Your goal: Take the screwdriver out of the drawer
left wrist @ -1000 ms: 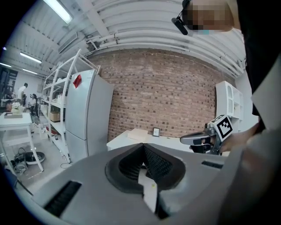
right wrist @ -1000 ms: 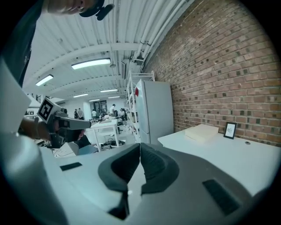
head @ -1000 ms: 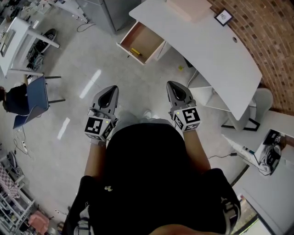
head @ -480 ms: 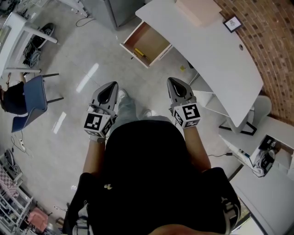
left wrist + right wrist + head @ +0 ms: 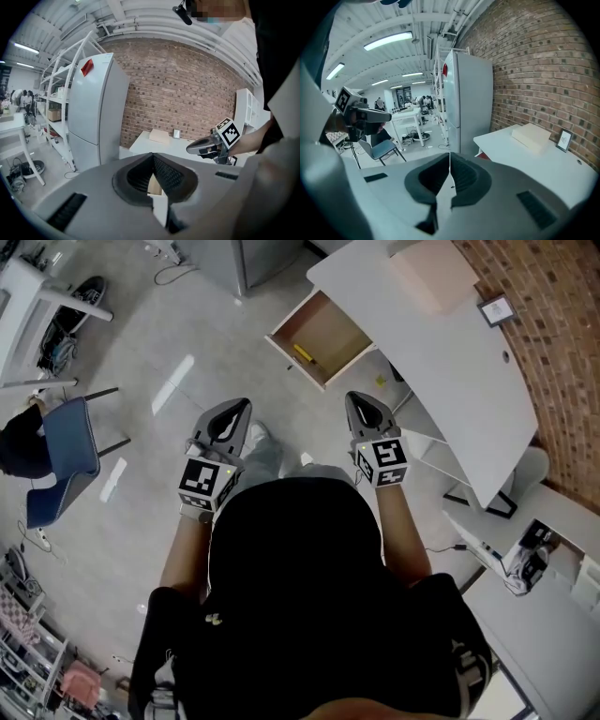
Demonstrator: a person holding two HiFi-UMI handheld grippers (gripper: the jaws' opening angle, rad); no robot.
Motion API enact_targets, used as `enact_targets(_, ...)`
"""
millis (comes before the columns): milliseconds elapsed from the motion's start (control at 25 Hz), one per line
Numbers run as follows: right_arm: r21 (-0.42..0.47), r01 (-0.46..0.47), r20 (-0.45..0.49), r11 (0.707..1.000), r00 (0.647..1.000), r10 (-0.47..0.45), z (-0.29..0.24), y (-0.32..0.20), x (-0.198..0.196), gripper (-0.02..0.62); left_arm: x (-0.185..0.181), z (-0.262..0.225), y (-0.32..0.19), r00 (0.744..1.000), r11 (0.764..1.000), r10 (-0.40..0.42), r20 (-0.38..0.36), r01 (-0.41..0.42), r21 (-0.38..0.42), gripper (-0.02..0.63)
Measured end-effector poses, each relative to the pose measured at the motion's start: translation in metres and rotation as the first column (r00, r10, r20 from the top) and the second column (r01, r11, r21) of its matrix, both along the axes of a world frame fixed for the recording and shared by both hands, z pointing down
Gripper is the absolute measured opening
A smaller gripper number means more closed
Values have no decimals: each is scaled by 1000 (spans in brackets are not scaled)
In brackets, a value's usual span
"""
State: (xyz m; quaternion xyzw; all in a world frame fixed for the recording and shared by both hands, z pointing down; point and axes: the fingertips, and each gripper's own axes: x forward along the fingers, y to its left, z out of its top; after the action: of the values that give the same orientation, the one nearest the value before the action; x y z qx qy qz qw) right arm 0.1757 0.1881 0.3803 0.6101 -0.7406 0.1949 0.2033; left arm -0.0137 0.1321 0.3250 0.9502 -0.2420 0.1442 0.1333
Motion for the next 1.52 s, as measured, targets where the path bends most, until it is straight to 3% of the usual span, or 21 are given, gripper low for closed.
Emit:
enact_targets(280, -116, 23, -38, 993, 999, -27, 40, -43, -11, 14, -32, 11, -40, 1000, 999, -27, -12, 27, -46, 3)
enact_targets(640, -277, 61, -58, 959, 995, -80, 109, -74, 1, 60, -46, 34, -44, 990, 982, -134, 34, 137, -133, 3)
enact_targets(1040, -416, 164, -20, 895, 982, -189, 198, -123, 10, 95, -54, 72, -61, 951, 935, -271, 146, 296, -196, 3)
enact_targets(1520, -578, 223, 1, 785, 962, -273, 314, -164, 33, 123, -57, 106, -68, 898, 872, -353, 262, 417, -255, 3)
